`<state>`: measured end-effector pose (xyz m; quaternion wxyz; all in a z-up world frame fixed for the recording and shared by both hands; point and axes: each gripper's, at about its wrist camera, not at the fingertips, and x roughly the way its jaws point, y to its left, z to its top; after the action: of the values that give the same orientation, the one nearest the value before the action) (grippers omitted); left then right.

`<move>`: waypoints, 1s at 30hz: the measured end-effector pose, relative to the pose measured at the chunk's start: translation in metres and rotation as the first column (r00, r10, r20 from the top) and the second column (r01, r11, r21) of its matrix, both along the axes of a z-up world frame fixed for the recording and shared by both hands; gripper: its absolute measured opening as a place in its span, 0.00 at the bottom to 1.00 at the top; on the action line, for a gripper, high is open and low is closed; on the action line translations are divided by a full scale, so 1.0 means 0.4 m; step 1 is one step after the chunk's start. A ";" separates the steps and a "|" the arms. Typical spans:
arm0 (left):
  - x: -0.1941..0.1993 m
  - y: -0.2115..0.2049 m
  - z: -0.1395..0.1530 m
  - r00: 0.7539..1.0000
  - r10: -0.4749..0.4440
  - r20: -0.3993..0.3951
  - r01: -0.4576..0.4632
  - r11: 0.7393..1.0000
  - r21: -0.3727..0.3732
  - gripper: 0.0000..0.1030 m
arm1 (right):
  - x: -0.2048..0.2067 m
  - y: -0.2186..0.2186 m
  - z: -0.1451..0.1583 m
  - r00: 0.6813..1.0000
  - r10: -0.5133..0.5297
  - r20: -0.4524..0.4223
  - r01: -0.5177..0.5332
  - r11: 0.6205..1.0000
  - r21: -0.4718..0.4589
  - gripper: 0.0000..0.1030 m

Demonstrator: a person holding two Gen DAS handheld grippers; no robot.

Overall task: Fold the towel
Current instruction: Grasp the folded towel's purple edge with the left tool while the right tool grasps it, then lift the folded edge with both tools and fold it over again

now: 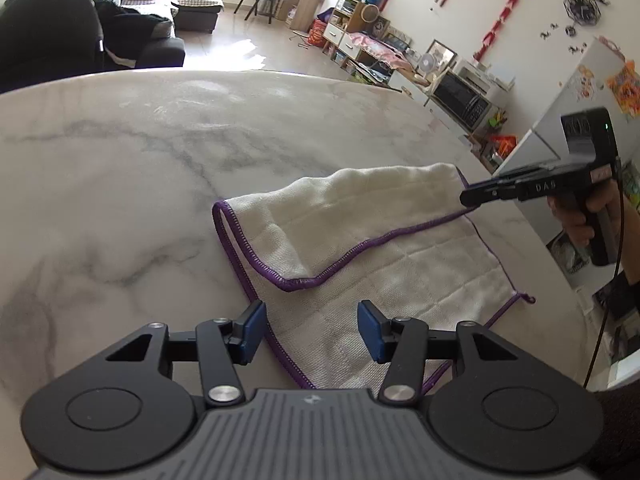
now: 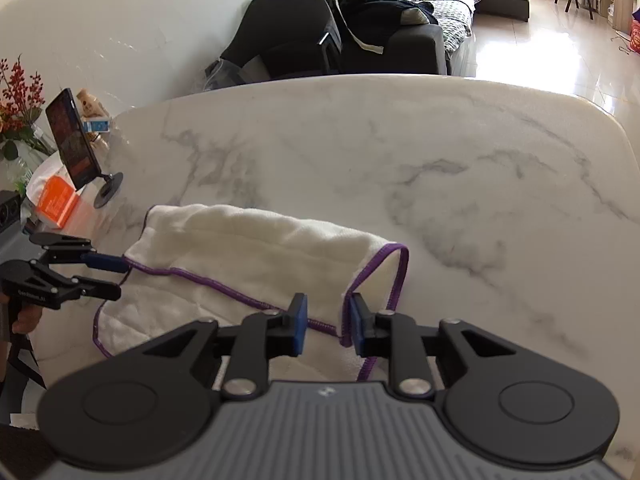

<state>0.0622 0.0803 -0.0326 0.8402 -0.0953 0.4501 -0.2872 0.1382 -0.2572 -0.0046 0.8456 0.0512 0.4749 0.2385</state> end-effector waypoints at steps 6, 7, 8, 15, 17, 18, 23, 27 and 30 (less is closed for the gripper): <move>0.015 0.004 -0.008 0.995 0.074 -0.061 -0.080 0.993 -0.091 0.35 | 0.001 0.004 -0.003 1.000 0.004 0.000 -0.003 1.000 0.005 0.26; 0.017 0.002 -0.013 0.994 0.085 -0.068 -0.091 0.992 -0.092 0.32 | 0.002 0.005 -0.003 1.000 0.004 0.000 -0.004 1.000 0.006 0.26; 0.021 -0.003 -0.017 0.993 0.098 -0.071 -0.104 0.990 -0.096 0.26 | -0.005 0.006 -0.004 1.000 0.004 0.000 -0.004 1.000 0.006 0.25; 0.022 0.000 -0.028 0.984 0.165 -0.067 -0.172 0.977 -0.129 0.03 | -0.011 0.003 -0.001 1.000 -0.015 0.018 0.015 1.000 0.000 0.04; 0.017 0.006 -0.022 0.983 0.175 -0.054 -0.181 0.973 -0.140 0.02 | -0.016 -0.001 0.004 0.999 -0.025 0.029 0.025 1.000 -0.001 0.03; 0.013 0.010 -0.017 0.982 0.181 -0.046 -0.186 0.972 -0.145 0.02 | -0.018 -0.004 0.007 0.999 -0.030 0.035 0.030 1.000 -0.001 0.03; -0.008 0.025 0.008 0.981 0.194 -0.015 -0.193 0.967 -0.167 0.02 | -0.043 -0.016 0.022 0.998 -0.050 0.042 0.049 0.999 0.019 0.02; -0.033 0.034 0.029 0.981 0.193 0.005 -0.189 0.965 -0.183 0.02 | -0.063 -0.026 0.035 0.997 -0.065 0.047 0.064 0.997 0.035 0.02; -0.054 0.034 0.040 0.983 0.185 0.016 -0.179 0.967 -0.180 0.02 | -0.077 -0.033 0.044 0.996 -0.077 0.050 0.075 0.996 0.048 0.02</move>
<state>0.0405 0.0937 -0.0167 0.8584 -0.2060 0.3982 -0.2492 0.1072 -0.2703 0.0130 0.8647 0.0824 0.4448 0.2184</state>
